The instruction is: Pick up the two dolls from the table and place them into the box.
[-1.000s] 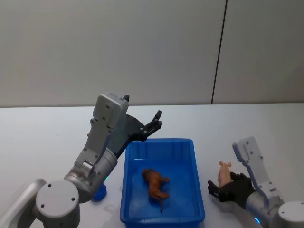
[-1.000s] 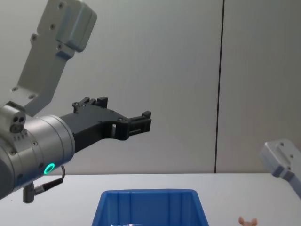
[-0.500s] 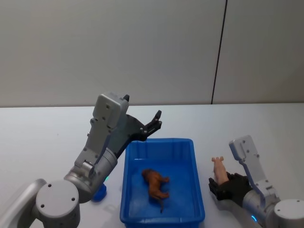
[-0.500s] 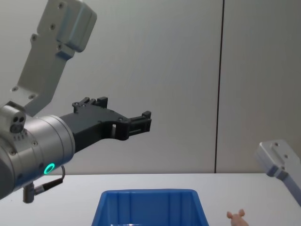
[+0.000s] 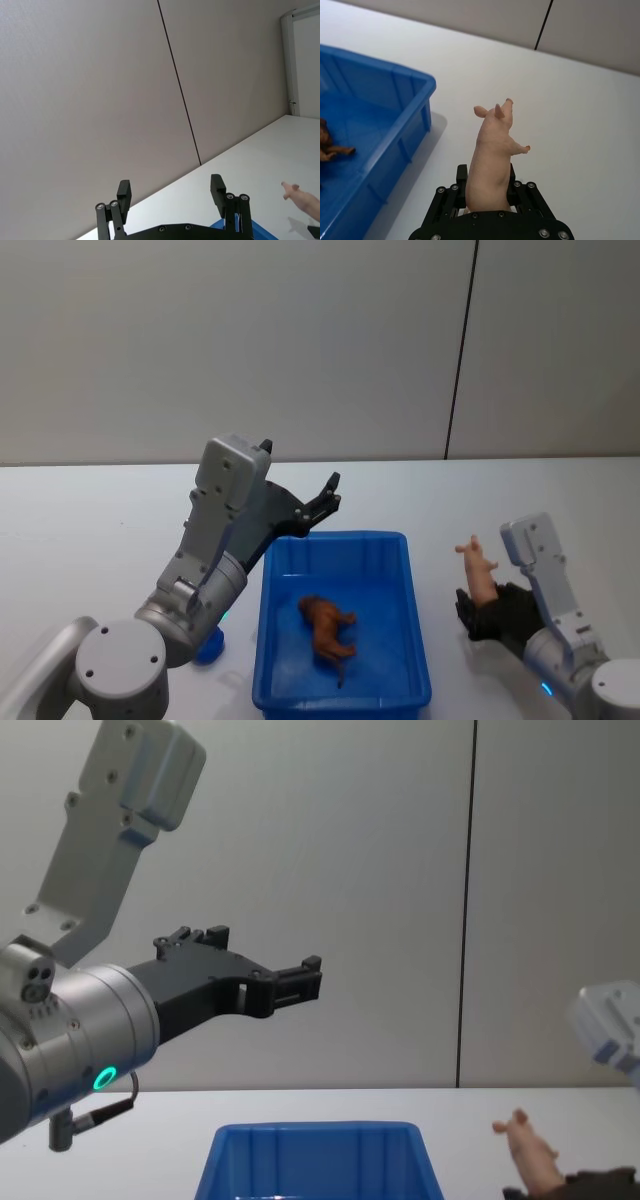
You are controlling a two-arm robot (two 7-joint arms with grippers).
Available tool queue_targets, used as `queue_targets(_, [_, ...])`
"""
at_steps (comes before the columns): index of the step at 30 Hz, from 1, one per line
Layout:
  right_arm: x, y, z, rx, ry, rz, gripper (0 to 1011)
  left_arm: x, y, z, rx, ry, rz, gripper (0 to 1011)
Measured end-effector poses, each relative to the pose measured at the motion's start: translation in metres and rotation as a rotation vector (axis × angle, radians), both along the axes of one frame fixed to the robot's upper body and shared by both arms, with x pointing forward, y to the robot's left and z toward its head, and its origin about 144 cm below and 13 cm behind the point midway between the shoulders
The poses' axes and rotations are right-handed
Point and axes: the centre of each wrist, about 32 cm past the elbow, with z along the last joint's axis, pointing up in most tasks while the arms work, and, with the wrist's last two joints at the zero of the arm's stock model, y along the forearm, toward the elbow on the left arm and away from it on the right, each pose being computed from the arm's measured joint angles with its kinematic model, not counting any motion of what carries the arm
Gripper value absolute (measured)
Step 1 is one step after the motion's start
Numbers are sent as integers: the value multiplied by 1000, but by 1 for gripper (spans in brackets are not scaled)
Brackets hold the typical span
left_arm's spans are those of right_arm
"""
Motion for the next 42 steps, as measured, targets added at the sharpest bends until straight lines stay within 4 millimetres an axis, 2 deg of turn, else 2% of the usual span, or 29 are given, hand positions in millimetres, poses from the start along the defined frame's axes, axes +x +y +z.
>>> queue_targets(10, [-2, -5, 14, 11, -134, 6, 405, 0, 0, 0, 0, 0, 0, 1004])
queue_targets(22, [-1, -7, 37, 69, -248, 113, 405, 0, 0, 0, 0, 0, 0, 1004])
queue_targets(31, [1, -2, 49, 116, -230, 221, 405, 0, 0, 0, 0, 0, 0, 1004])
queue_targets(42, [7, 13, 56, 168, -115, 348, 418, 0, 0, 0, 0, 0, 0, 1004])
